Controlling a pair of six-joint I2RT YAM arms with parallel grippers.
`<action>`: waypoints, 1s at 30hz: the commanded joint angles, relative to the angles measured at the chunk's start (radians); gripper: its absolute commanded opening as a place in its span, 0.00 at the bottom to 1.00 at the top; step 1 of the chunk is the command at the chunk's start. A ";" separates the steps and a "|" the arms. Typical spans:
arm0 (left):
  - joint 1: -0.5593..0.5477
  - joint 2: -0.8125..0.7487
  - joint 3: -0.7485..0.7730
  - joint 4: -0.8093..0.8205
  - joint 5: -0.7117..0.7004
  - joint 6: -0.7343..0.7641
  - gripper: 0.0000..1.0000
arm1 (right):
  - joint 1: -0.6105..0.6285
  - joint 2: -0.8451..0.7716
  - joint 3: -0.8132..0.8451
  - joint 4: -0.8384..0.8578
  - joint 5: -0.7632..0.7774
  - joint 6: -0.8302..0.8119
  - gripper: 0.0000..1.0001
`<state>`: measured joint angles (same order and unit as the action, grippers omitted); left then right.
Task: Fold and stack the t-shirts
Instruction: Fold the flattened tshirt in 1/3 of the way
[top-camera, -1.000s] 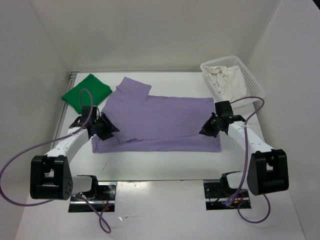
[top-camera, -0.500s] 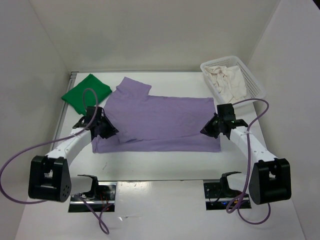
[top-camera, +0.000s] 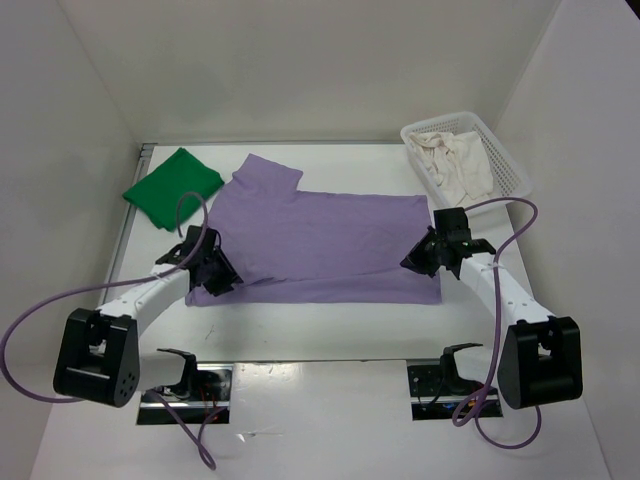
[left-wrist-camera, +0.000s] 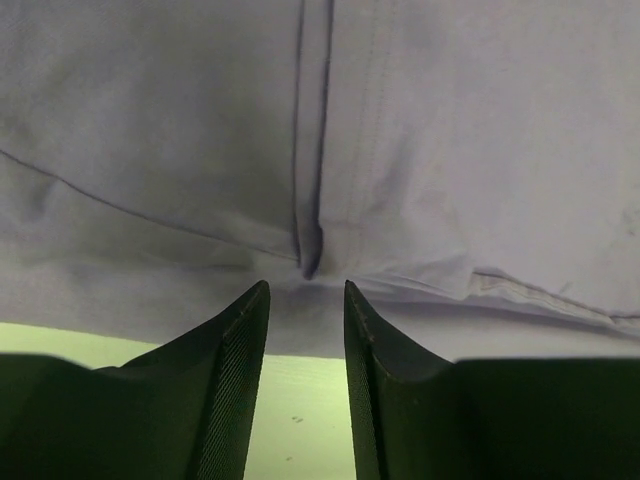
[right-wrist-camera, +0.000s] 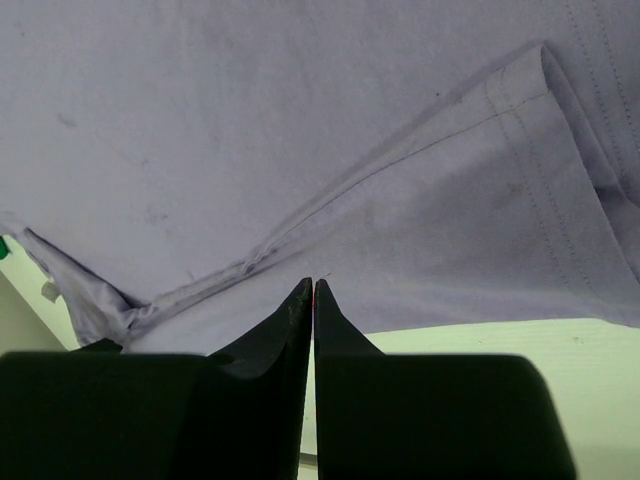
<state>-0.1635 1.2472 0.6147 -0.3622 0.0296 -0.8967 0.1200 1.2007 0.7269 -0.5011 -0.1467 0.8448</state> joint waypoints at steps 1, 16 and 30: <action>-0.027 0.030 -0.010 0.055 0.003 -0.037 0.43 | 0.006 -0.023 -0.006 0.042 -0.002 0.005 0.06; -0.050 0.104 0.062 0.115 -0.023 -0.047 0.12 | 0.015 -0.041 -0.015 0.042 0.001 0.005 0.06; -0.083 0.225 0.232 0.147 -0.053 -0.004 0.06 | 0.015 -0.006 -0.024 0.052 0.047 0.016 0.09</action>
<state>-0.2214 1.4509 0.7742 -0.2607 -0.0067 -0.9165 0.1257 1.1938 0.7105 -0.4923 -0.1429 0.8478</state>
